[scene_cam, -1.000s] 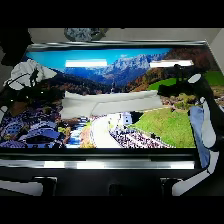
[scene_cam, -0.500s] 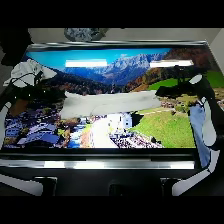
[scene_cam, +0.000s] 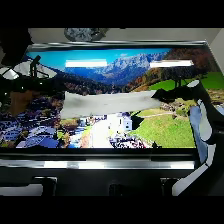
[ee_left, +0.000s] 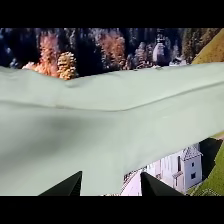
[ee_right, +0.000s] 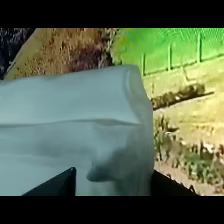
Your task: Fold the shirts.
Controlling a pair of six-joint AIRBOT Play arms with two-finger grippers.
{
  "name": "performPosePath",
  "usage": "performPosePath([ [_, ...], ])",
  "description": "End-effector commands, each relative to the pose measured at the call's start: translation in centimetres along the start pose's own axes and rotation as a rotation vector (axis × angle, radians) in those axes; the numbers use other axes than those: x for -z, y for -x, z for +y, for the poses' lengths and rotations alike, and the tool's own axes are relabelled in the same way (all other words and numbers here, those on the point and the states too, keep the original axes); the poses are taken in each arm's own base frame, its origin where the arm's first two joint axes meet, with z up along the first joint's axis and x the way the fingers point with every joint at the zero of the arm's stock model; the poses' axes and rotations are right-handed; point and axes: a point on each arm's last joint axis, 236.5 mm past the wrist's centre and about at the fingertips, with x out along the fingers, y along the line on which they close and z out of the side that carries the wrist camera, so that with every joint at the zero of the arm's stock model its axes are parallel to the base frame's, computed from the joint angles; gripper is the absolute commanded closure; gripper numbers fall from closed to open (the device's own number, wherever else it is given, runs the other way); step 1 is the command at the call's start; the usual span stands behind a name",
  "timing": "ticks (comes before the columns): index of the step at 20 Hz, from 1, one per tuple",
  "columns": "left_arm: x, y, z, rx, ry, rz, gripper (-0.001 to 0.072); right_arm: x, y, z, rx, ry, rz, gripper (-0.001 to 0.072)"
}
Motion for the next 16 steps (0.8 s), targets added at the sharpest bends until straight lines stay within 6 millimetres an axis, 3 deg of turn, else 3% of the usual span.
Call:
performPosePath([
  [1, 0.0, 1.3, -3.0, 0.016, -0.062, -0.024, 0.0248, 0.8, -1.8, 1.2, -0.039, -0.08, 0.033, 0.0559],
  [2, 0.2, 1.0, -3.4, 0.021, -0.07, -0.017, 0.0249, 0.7, -1.7, 1.6, -0.053, -0.083, 0.029, 0.0674],
  [4, 0.9, -0.1, -4.3, 0.032, -0.085, 0.008, 0.0253, 0.3, -0.8, 3.1, -0.092, -0.031, 0.014, 0.0674],
  [5, 1.3, -1.0, -4.8, 0.037, -0.09, 0.019, 0.0297, -0.2, 0.2, 4.0, -0.1, 0.012, -0.004, 0.0674],
  [6, 2.1, -2.3, -5.4, 0.044, -0.098, 0.038, 0.0521, -0.6, 1.7, 5.2, -0.104, 0.061, -0.022, 0.0675],
  [7, 3.0, -3.8, -6.2, 0.051, -0.108, 0.057, 0.0663, -1.1, 3.4, 6.5, -0.108, 0.1, -0.041, 0.0675],
  [9, 4.9, -7.5, -8.3, 0.076, -0.091, 0.084, 0.0672, -1.2, 7.8, 10.2, -0.126, 0.18, -0.07, 0.0675],
  [12, 7.9, -13.3, -14.3, 0.223, 0.014, 0.127, 0.0672, 0.2, 14.5, 15.4, -0.137, 0.303, -0.1, 0.0674],
  [16, 9.0, -18.9, -20.6, 0.384, 0.219, 0.097, 0.0672, 2.4, 21.9, 20.1, -0.081, 0.407, -0.179, 0.0674],
])
